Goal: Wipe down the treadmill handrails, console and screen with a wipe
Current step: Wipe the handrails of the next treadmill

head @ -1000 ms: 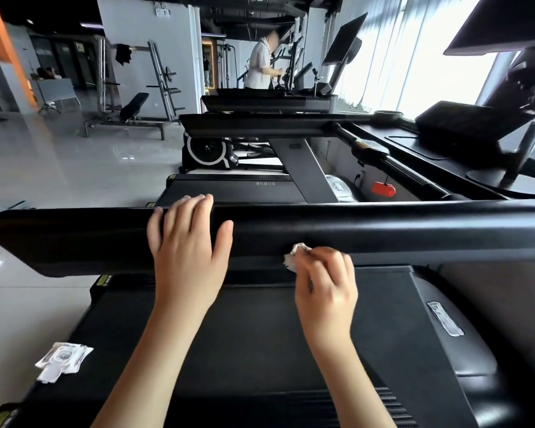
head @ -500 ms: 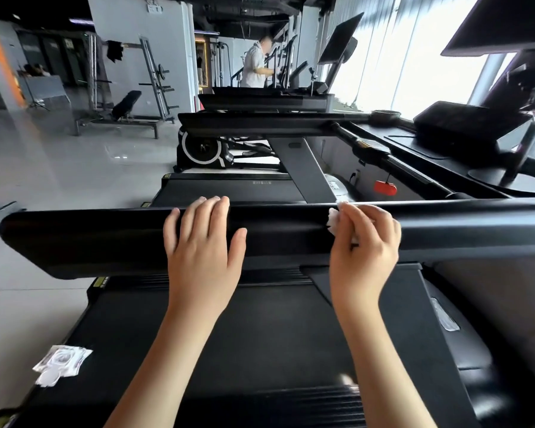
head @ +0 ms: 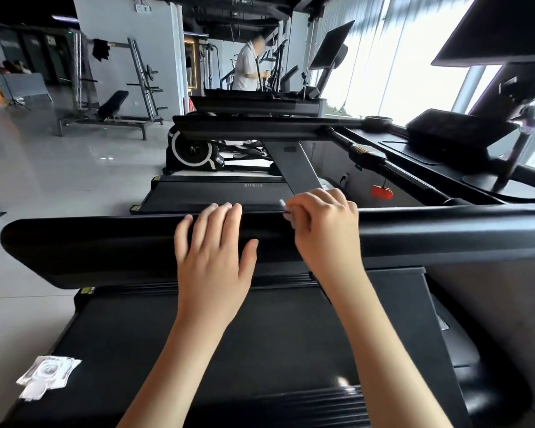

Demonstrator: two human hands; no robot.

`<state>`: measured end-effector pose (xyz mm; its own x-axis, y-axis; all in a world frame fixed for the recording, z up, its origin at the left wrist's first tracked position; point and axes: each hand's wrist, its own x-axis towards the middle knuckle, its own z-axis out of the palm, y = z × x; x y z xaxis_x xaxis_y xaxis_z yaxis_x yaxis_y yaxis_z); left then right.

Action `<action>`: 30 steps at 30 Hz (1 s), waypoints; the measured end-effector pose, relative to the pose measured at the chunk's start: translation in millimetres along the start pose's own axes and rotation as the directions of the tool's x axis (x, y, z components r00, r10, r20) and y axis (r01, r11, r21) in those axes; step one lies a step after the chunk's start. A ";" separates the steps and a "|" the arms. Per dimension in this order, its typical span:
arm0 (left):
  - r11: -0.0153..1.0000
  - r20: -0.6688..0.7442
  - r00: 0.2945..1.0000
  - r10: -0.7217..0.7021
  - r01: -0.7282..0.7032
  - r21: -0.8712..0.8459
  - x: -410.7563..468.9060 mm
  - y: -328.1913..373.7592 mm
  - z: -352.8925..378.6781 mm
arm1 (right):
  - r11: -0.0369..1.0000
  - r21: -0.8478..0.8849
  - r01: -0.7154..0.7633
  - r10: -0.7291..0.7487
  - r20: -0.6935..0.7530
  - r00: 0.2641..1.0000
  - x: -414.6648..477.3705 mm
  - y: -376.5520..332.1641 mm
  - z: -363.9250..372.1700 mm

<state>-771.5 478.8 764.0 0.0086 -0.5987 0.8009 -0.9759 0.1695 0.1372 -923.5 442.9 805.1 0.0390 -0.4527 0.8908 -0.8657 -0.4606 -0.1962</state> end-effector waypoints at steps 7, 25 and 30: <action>1.000 -0.001 1.000 0.022 -0.022 -0.022 1.6 -3.3 -1.3 | 0.988 -0.107 -0.114 0.120 0.053 0.991 14.1 -0.3 -4.1; 0.999 0.028 0.999 0.035 -0.035 -0.001 3.9 -31.0 -8.8 | 0.994 -0.014 -0.107 0.101 -0.241 0.965 -57.4 -12.9 4.3; 0.999 0.022 0.999 0.045 -0.045 -0.014 2.8 -32.7 -7.6 | 0.960 0.023 -0.279 0.264 -0.411 0.873 -64.0 -14.4 5.6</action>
<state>-737.9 477.6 766.2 -0.0403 -0.6076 0.7932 -0.9723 0.2069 0.1091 -910.7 474.2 748.6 -0.3991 -0.2031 0.8941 -0.8304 -0.3334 -0.4464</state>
